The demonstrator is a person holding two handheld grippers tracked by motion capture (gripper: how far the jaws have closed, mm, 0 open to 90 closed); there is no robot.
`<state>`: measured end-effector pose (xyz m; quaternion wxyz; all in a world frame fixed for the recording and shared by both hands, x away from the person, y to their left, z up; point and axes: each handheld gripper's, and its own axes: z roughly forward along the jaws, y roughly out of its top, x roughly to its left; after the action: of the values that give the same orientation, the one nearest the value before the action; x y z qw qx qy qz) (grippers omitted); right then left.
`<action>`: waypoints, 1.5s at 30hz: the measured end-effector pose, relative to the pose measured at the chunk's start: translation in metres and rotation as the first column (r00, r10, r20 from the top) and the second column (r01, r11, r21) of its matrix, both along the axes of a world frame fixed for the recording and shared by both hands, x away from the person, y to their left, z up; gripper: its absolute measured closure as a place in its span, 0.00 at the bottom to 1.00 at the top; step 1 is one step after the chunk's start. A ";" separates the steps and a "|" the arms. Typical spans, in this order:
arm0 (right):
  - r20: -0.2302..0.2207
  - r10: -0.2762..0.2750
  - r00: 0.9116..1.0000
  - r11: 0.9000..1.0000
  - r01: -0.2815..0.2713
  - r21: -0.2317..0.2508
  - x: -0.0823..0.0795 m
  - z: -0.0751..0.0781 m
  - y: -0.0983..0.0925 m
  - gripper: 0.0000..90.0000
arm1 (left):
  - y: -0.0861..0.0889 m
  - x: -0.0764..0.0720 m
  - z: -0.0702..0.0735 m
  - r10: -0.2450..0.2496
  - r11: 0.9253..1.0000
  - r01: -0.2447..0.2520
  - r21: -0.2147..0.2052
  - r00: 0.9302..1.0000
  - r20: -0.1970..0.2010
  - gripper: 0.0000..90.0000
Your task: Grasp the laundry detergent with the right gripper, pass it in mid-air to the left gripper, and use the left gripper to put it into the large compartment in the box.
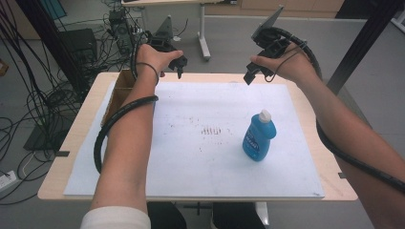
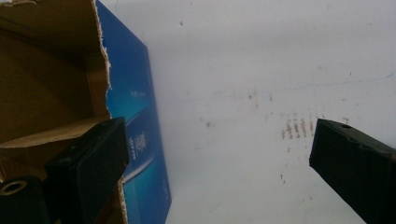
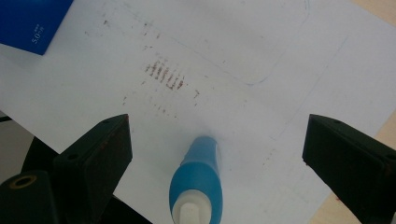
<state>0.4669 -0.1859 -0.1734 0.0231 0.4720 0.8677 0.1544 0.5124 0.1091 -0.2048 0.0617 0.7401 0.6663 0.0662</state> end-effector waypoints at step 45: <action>0.023 0.062 0.998 0.998 -0.062 0.011 -0.084 -0.004 -0.038 0.08 | -0.014 -0.002 0.007 -0.017 1.000 0.016 0.013 1.000 0.017 0.06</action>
<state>0.3827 -0.2236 -0.1771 0.0255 0.4432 0.8807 0.1653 0.5107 0.0949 -0.1981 0.0632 0.7454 0.6592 0.0761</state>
